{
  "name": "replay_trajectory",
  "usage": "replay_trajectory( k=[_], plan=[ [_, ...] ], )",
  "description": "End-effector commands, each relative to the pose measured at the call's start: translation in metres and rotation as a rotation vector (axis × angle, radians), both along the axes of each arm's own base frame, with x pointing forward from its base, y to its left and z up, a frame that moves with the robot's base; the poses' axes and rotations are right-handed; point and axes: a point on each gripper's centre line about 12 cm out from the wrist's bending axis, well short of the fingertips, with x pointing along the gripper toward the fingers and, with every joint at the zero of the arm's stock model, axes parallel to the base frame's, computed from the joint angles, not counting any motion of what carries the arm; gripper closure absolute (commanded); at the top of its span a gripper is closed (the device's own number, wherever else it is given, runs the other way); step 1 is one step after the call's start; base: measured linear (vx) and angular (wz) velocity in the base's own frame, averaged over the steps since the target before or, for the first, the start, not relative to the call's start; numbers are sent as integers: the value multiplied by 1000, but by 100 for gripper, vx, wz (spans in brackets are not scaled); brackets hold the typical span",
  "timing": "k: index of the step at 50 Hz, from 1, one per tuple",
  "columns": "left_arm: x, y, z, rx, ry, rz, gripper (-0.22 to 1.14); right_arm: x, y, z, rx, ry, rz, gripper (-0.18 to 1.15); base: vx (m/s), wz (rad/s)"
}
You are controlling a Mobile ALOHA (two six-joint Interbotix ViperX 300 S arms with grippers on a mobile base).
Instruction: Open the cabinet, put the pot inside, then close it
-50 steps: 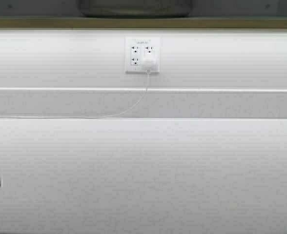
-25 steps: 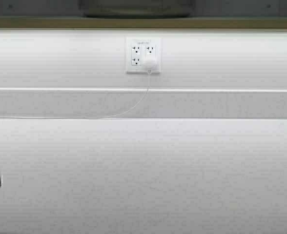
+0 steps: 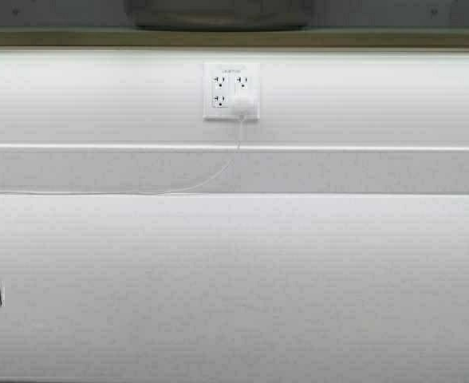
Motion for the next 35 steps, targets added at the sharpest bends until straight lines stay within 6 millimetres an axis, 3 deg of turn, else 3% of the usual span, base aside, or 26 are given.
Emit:
replay_trajectory(
  k=[1, 15, 35],
  plan=[
    [-23, 0, 6, 65, -29, -24, 89, -22, 7, 8, -47, -39, 52, 89, -3, -2],
    [-52, 6, 14, 124, -22, -28, 89, -43, 5, -1, -106, 1, 73, 89, -7, -4],
    [-56, 8, 25, 168, -12, -25, 89, -49, 0, 1, -152, 22, 65, 89, -15, -8]
  ],
)
